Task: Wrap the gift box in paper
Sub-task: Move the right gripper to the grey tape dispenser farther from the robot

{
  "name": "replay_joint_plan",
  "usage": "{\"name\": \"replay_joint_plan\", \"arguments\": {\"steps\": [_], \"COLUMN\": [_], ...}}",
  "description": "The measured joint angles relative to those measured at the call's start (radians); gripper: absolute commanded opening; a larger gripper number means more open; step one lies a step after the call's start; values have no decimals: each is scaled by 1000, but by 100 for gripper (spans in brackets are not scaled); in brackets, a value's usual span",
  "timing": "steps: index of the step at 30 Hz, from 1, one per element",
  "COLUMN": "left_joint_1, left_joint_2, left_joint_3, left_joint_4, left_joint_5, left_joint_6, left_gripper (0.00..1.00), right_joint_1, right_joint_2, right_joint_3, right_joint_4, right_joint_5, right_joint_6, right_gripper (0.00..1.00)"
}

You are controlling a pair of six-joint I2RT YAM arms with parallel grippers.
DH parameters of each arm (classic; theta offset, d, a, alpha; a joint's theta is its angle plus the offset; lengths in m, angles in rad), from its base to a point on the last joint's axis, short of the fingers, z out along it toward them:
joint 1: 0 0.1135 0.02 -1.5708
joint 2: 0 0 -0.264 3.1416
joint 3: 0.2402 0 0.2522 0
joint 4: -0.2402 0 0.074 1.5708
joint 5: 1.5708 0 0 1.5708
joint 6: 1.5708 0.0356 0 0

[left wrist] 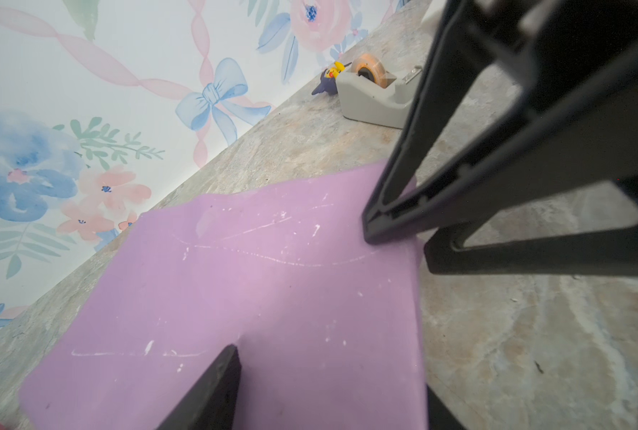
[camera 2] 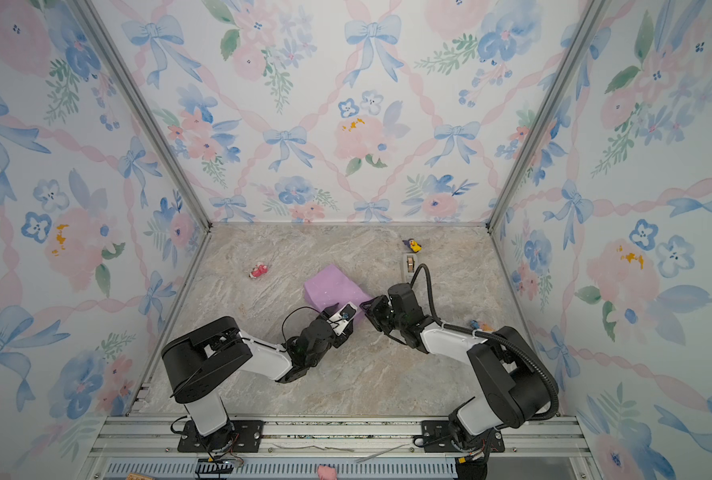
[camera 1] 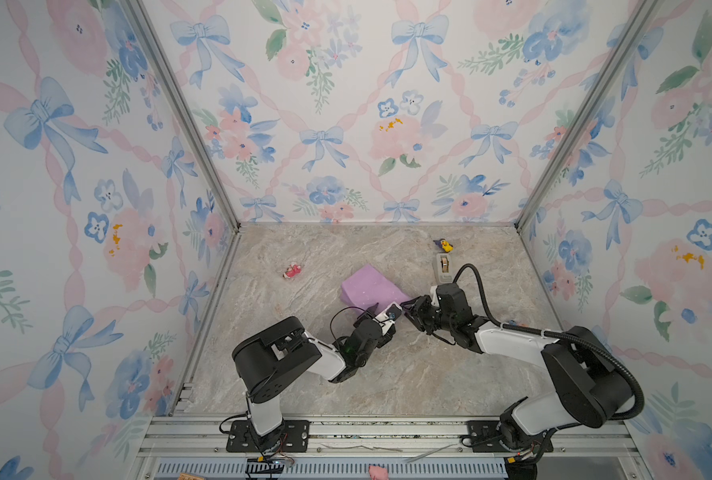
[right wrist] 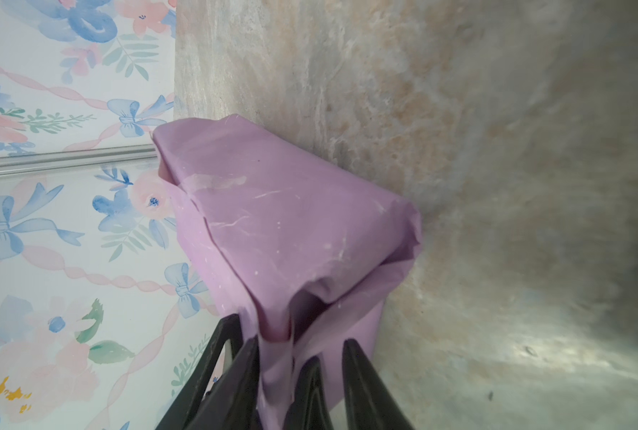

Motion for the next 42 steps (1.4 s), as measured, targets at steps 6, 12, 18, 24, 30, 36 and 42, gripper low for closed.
{"name": "replay_joint_plan", "arguments": {"steps": [6,12,18,24,30,36,42], "left_joint_1": [0,0,4,5,5,5,5], "left_joint_2": [0,5,6,10,11,11,12], "left_joint_3": [-3,0,12,21,26,32,36], "left_joint_4": [8,11,-2,-11,-19,-27,-31], "left_joint_5": [1,3,19,29,29,29,29], "left_joint_6": [-5,-5,-5,-6,-6,-13,-14], "left_gripper": [62,62,62,62,63,63,63], "right_joint_1": [-117,-381,-546,-653,-682,-681,-674], "right_joint_2": [-206,-195,7,233,444,581,669], "right_joint_3": [32,206,428,565,718,857,971], "right_joint_4": [-230,-457,-597,-658,-677,-737,-842], "right_joint_5": [0,-84,-186,-296,-412,-544,-605], "right_joint_6": [-193,-531,-864,-1042,-1135,-1192,-1255], "right_gripper": [42,40,40,41,40,39,39]}}
